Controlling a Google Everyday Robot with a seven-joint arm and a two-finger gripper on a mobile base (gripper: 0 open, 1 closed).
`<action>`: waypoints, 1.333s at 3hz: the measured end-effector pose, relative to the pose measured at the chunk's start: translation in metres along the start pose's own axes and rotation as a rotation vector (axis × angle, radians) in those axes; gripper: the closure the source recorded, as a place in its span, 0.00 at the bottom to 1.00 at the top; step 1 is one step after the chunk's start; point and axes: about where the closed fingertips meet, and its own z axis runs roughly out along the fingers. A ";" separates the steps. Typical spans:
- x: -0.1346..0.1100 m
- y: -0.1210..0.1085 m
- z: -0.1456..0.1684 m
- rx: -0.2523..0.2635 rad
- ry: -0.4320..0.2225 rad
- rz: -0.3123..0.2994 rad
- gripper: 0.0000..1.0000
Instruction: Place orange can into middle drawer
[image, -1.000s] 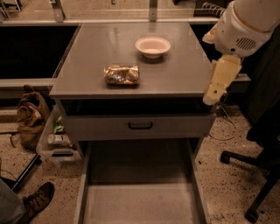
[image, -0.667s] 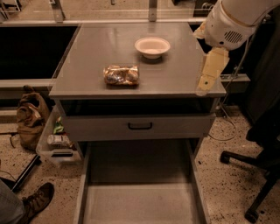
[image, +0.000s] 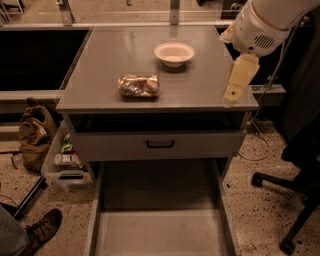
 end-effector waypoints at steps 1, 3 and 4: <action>-0.006 -0.031 0.009 0.044 -0.023 -0.008 0.00; -0.030 -0.098 0.018 0.162 -0.118 0.008 0.00; -0.030 -0.098 0.018 0.162 -0.118 0.008 0.00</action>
Offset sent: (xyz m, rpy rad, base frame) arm 0.1140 0.0065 0.0339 0.1040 -0.2192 -0.0591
